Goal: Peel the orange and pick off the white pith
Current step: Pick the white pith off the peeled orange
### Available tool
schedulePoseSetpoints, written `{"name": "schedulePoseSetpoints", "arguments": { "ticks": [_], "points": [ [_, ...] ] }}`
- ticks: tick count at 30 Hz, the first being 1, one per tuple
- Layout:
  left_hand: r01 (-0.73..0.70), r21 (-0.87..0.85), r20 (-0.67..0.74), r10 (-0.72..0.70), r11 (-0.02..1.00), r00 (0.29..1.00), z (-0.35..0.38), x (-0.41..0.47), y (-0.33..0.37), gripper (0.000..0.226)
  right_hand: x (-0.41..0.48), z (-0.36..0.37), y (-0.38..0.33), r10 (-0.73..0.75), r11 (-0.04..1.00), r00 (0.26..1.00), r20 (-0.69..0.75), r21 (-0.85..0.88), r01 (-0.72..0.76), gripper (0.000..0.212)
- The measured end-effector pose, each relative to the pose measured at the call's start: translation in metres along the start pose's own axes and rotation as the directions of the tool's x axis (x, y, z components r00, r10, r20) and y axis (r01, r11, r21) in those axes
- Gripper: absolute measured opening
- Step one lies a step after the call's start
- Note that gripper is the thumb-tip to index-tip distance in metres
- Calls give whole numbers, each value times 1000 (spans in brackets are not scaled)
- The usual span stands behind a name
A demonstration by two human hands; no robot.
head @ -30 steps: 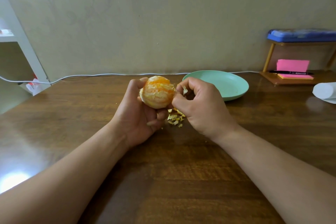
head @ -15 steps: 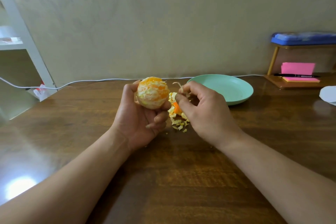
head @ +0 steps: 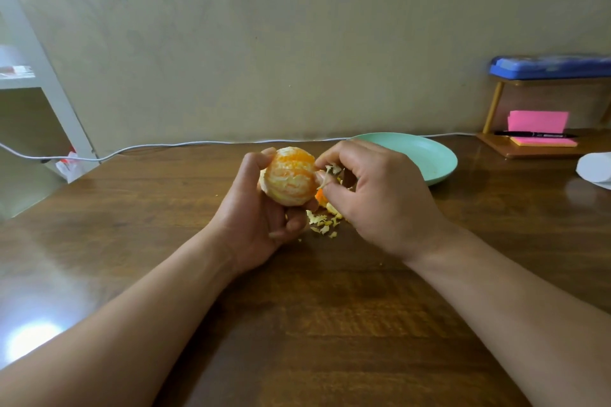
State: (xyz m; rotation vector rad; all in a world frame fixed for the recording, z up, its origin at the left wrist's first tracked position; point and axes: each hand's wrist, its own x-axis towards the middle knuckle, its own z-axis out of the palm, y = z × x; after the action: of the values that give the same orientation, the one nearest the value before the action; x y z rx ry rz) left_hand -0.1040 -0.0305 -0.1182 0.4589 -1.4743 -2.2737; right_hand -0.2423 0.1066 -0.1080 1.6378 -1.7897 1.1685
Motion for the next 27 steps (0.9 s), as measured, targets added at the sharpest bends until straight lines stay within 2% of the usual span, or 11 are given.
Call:
{"name": "schedulePoseSetpoints", "arguments": {
  "ticks": [4, 15, 22, 27],
  "points": [
    [19, 35, -39, -17, 999, 999, -2, 2, 0, 60, 9, -5, 1, -142, 976, 988, 55, -157, 149, 12],
    [12, 155, -40, -6, 988, 999, 0, 2, -1, 60, 11, -5, -1, -190, 952, 976, 105, -224, 209, 6],
    [18, 157, -24, -15, 988, 1000, 1, 0, -1, 62, 10, -4, 1, -176, 966, 983, 54, -183, 183, 3],
    [9, 144, -7, -8, 990, 1000, 2, -3, 1, 62, 4, -4, 8, -51, 996, 998, 22, -74, 53, 3]
  ]
}}
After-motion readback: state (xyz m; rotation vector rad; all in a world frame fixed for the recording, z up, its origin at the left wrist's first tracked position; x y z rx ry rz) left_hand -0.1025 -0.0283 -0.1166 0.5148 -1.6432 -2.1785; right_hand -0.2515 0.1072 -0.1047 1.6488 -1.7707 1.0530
